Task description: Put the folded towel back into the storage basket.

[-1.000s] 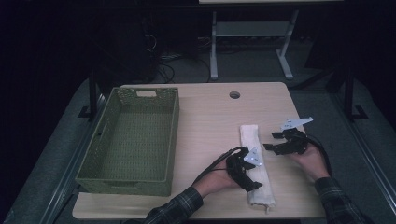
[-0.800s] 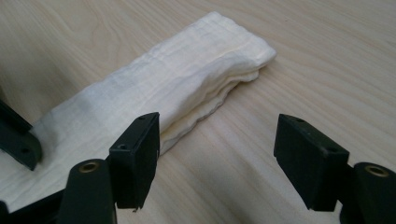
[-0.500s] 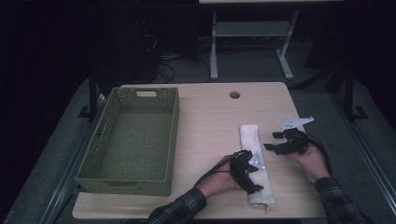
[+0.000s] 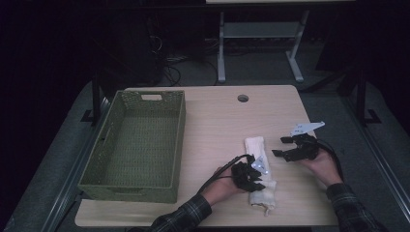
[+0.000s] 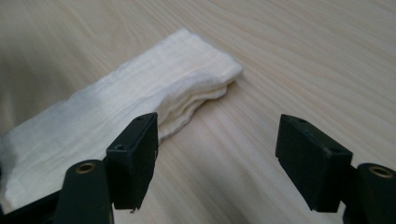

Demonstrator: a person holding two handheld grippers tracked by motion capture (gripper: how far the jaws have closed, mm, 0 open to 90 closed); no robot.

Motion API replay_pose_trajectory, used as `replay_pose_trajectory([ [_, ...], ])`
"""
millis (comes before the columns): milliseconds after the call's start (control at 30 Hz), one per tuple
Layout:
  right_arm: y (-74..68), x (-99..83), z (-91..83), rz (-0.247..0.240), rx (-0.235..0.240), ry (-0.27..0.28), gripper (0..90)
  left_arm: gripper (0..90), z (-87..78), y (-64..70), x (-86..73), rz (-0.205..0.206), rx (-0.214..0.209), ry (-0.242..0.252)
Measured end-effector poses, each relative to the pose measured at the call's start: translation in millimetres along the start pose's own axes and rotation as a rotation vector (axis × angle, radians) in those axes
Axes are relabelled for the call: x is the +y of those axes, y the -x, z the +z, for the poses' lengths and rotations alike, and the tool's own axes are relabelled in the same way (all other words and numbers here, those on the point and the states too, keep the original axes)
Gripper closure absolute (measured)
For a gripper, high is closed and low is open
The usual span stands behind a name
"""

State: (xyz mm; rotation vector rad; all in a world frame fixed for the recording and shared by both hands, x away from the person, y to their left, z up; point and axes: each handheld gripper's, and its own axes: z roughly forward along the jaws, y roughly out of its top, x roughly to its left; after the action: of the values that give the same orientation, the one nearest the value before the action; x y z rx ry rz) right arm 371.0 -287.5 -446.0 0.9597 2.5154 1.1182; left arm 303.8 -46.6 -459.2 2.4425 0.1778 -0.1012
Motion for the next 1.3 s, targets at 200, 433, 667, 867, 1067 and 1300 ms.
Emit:
replay_pose_trajectory([
  [200,-8.6,16.0,-1.4,-0.072,0.069,-0.009,27.7,77.4,-5.2,4.4,-7.0,-0.031,-0.016,0.000],
  [433,-15.6,38.6,13.2,-0.157,0.117,-0.017,33.5,77.0,-5.9,8.3,-8.5,-0.020,0.003,-0.002],
  [667,-12.4,55.9,40.4,-0.199,0.178,-0.021,38.9,77.3,-6.1,6.6,-9.6,-0.020,-0.008,0.006],
  [867,-7.0,62.1,65.6,-0.237,0.201,-0.070,40.0,77.3,-6.0,6.0,-8.9,-0.029,-0.014,0.001],
  [1067,-1.2,56.4,81.8,-0.248,0.224,-0.149,39.5,77.3,-6.4,5.1,-9.3,-0.023,-0.015,0.001],
  [1300,1.5,52.0,84.9,-0.248,0.243,-0.145,41.1,77.4,-6.4,4.4,-9.1,-0.024,-0.017,0.001],
])
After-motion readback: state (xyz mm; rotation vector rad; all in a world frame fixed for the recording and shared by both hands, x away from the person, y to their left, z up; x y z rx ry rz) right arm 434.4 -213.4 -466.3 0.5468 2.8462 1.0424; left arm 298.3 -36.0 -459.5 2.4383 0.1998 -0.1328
